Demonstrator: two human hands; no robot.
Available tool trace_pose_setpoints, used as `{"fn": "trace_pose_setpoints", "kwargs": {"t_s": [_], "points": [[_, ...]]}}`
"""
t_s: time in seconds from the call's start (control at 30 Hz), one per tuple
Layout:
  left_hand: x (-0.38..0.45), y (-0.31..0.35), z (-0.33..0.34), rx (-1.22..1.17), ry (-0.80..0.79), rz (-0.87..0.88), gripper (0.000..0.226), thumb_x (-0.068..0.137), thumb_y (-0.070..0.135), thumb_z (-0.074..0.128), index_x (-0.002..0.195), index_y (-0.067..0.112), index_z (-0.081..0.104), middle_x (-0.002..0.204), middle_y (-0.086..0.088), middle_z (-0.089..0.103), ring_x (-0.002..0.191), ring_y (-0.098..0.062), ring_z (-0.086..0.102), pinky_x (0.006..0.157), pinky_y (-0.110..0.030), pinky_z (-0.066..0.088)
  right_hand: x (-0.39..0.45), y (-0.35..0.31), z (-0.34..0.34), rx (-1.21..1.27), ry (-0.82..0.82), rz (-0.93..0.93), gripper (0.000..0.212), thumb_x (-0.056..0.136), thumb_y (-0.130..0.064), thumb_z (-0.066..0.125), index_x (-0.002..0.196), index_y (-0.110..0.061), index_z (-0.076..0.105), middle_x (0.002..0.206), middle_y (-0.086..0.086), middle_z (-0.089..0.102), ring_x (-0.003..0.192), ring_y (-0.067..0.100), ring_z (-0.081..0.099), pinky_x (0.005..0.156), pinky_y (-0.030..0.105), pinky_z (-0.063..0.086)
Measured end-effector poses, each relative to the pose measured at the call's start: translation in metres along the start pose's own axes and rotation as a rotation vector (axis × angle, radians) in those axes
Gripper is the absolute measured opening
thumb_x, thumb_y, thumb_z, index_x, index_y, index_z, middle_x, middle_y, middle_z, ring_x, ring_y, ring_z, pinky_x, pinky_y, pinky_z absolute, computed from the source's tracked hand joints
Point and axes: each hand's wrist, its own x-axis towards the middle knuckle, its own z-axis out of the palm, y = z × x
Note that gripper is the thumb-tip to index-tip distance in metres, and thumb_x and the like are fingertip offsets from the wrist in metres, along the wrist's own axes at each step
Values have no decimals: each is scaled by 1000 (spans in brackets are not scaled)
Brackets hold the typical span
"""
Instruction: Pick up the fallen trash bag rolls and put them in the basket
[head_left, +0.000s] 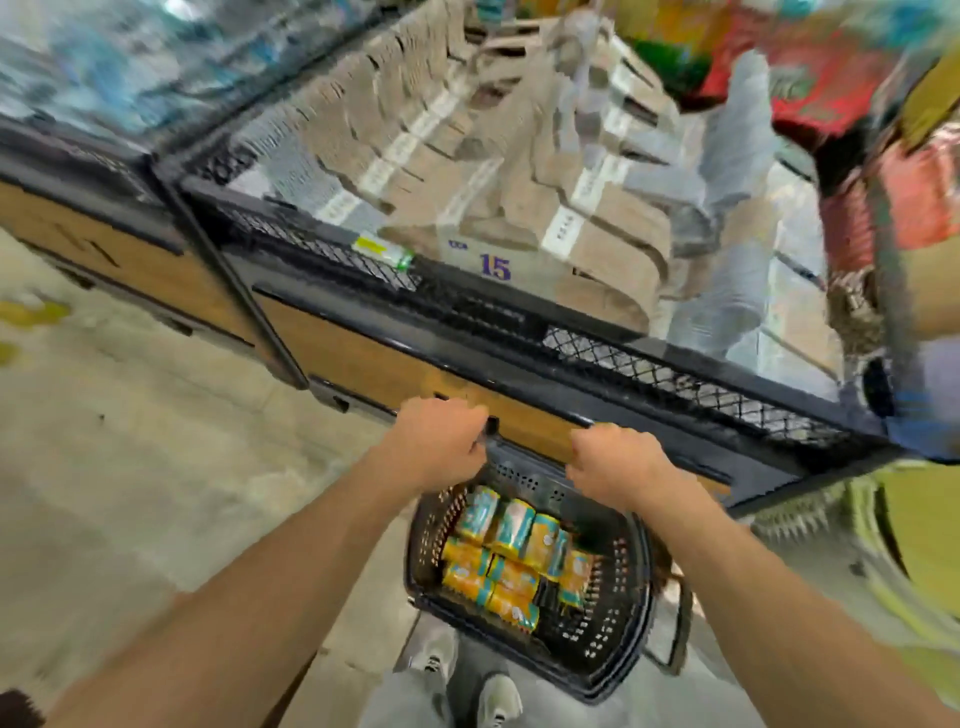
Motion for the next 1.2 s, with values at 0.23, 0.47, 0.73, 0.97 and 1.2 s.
{"fn": "trace_pose_setpoints", "kwargs": {"t_s": [0.23,0.47,0.73,0.97,1.2], "points": [[-68,-40,-104,45,138,-278,23,95,43,38,89,22,45,88,1,60,79,-24,65,61,-34,50,-22,-76,-116,-48,249,-246,15,96,-34,50,91,-21,53,87,1,54,84,30,59,67,38,48],[-191,-107,-149,-132,290,-717,23,96,45,42,92,24,50,86,4,56,86,-24,61,66,-34,43,-29,-228,-187,-63,324,-568,18,99,-35,48,95,-19,55,91,1,60,82,24,62,73,39,54],[-355,-234,-178,-76,396,-1036,23,94,46,43,91,25,53,92,4,62,86,-20,60,67,-33,47,-30,-413,-237,-87,347,-811,17,98,-39,48,95,-24,56,95,-2,62,85,20,62,80,41,54],[-440,-341,-197,5,277,-1128,25,95,45,45,101,23,55,104,0,63,94,-24,61,65,-33,43,-24,-554,-273,-151,382,-927,20,97,-39,48,102,-24,61,104,1,65,95,27,63,81,41,52],[-473,-414,-205,9,244,-1195,23,95,42,44,101,23,55,105,-3,62,95,-26,61,66,-34,40,8,-650,-301,-157,378,-981,17,95,-38,50,98,-23,59,103,3,65,93,29,64,82,42,54]]}}
